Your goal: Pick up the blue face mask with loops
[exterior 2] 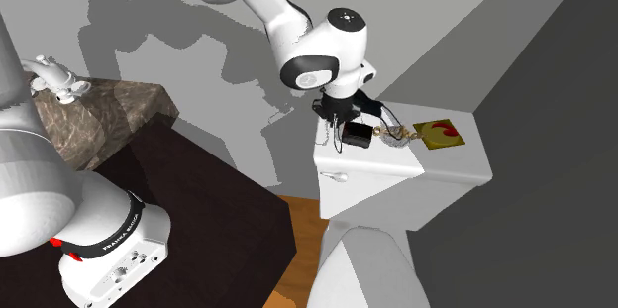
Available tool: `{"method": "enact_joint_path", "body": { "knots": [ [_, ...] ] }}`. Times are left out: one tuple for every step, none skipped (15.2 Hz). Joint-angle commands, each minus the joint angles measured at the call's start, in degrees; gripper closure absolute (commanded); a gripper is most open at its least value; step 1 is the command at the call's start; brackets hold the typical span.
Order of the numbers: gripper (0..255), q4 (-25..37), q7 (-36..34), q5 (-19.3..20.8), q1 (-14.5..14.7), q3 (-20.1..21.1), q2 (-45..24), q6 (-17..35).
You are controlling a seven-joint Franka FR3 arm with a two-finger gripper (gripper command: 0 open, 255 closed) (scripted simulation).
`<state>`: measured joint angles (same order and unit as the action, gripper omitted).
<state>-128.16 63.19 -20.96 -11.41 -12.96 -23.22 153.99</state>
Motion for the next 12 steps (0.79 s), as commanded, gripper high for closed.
{"method": "enact_joint_path", "body": {
  "knots": [
    [255,-0.2,-0.5,0.8,0.3,-0.6,1.3,-1.0],
    [255,-0.3,-0.9,1.3,0.6,-1.0,2.0,-1.6],
    [255,-0.4,-1.3,1.7,0.8,-1.3,2.7,-2.2],
    [255,-0.5,-1.7,2.2,1.0,-1.6,3.4,-2.8],
    [255,-0.5,-2.1,2.7,1.2,-1.9,4.0,-3.4],
    [255,-0.5,-2.5,3.2,1.4,-2.2,4.7,-4.0],
    [255,-0.6,-2.8,3.7,1.6,-2.5,5.4,-4.6],
    [255,-0.6,-3.2,4.2,1.8,-2.7,6.1,-5.2],
    [255,-0.6,-3.6,4.6,2.0,-3.0,6.7,-5.9],
    [255,-0.6,-4.0,5.1,2.1,-3.2,7.4,-6.5],
    [255,-0.6,-4.0,5.2,2.2,-3.2,7.5,-6.6],
    [255,-0.6,-4.0,5.2,2.2,-3.2,7.5,-6.6]
  ]
}}
